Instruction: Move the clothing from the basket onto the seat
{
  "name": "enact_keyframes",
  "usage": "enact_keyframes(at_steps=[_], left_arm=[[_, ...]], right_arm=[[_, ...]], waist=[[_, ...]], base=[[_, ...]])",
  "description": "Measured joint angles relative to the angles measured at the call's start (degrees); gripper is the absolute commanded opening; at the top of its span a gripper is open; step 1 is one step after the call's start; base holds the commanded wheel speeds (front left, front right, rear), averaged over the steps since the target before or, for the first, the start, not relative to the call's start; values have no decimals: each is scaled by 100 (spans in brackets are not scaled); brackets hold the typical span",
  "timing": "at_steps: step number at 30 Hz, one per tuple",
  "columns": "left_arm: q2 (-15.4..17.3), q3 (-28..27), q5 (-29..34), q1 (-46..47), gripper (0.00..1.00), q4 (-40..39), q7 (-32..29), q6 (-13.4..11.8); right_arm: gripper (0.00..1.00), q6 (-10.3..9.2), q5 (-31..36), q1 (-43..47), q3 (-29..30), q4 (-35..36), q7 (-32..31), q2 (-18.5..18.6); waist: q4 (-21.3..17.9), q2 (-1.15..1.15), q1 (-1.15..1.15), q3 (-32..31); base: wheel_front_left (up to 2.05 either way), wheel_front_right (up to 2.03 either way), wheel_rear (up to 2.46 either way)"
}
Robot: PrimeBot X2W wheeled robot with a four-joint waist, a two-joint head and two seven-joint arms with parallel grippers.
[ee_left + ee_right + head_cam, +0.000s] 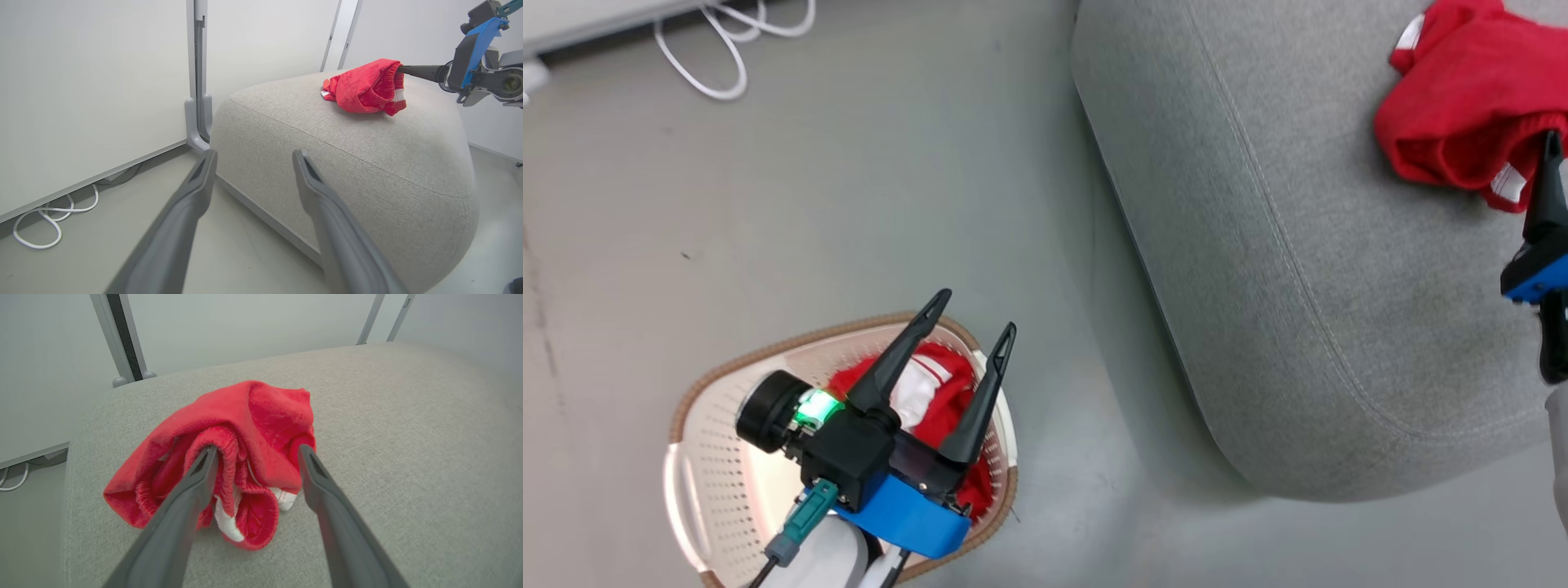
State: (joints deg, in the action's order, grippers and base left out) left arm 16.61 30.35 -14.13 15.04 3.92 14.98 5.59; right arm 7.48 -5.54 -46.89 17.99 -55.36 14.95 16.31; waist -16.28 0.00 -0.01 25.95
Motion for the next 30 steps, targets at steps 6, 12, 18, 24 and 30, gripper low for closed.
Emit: enact_keyframes(at_steps=[6,12,18,24,30], left_arm=[[-307,-191,-47,-364,100,136,1,47],[-634,-435,-58,-716,100,326,1,99],[-950,-816,-112,-1047,100,526,2,129],[-1124,-1262,-143,-1360,100,644,2,153],[-1202,-1605,-60,-1591,100,856,8,163]], right_arm=[[100,0,-15,526,-234,213,-79,120],[100,0,-57,1199,-366,711,-147,130],[100,0,-75,2125,-432,1564,-218,19],[100,0,-34,3042,-387,2814,-433,-316],[100,0,371,4075,-319,4183,-784,-866]], waist=[[224,0,0,-598],[455,0,-1,-1188],[735,0,-1,-1706],[994,0,0,-2162],[1340,0,0,-2477]], base=[[0,0,0],[0,0,0],[0,0,0],[0,0,0],[0,0,0]])
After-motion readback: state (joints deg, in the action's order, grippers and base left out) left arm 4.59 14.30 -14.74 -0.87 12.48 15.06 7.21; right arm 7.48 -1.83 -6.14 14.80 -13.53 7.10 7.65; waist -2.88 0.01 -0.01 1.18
